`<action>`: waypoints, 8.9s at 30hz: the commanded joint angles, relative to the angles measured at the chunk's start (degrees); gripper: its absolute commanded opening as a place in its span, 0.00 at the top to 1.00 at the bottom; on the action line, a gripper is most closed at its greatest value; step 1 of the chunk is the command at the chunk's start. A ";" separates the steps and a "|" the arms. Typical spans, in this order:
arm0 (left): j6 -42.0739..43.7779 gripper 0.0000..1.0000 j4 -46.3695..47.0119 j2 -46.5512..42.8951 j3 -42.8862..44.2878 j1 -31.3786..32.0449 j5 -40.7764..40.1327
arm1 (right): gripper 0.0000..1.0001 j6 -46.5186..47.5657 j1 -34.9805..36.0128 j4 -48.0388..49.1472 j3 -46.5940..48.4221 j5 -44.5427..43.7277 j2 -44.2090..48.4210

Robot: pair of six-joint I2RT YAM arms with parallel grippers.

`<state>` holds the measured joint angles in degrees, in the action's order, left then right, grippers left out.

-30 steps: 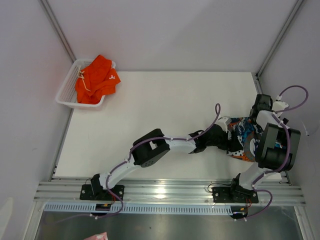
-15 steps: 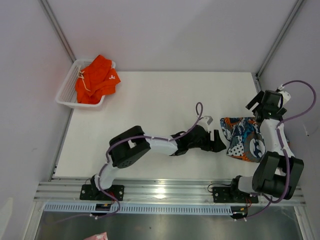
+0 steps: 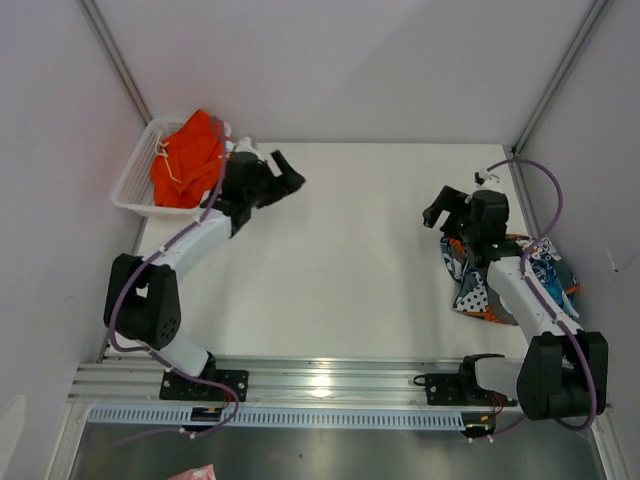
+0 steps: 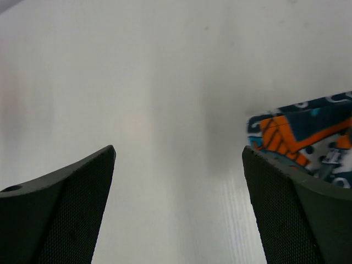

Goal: Fold and stack the shorts

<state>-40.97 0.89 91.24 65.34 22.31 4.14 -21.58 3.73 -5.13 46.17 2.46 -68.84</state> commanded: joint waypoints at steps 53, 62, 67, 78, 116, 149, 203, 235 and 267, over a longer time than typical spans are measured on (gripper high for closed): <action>18.35 1.00 23.89 -11.50 15.70 -14.78 -16.71 | 0.01 -1.09 18.33 15.49 -6.71 -8.34 -6.40; 14.44 1.00 10.11 -26.37 16.14 -5.97 -15.66 | 0.02 -1.00 18.33 18.22 -9.61 -10.10 -1.04; 9.25 0.99 8.08 -27.96 17.80 -5.17 -11.45 | 0.02 -1.35 18.42 19.01 -10.58 -10.90 0.72; 6.44 1.00 -1.49 -19.61 42.06 -4.55 -2.22 | 0.02 -1.27 18.42 20.15 -12.24 -12.13 2.83; 2.90 0.01 -18.59 18.61 61.01 6.26 10.46 | 0.02 -0.13 19.30 21.56 -13.39 -11.51 1.95; 1.67 0.01 -21.61 -46.85 -15.43 -9.47 -15.56 | 0.12 -18.14 55.16 28.50 -2.33 -2.46 -27.57; 0.28 0.01 -6.71 -66.81 -53.73 -4.46 -4.59 | 1.00 -31.33 8.14 14.35 33.37 35.86 -33.46; 2.30 0.48 -0.27 -46.42 -47.06 -4.46 -7.04 | 1.00 -30.45 8.58 14.53 33.46 35.95 -33.73; 2.12 0.67 -1.15 -43.43 -48.82 -4.46 -5.64 | 1.00 -30.45 8.84 14.18 33.11 35.51 -33.47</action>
<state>-39.44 -1.61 47.59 16.19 17.67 -2.28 -52.86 12.32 7.94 76.93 37.82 -102.54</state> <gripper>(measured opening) 0.344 0.010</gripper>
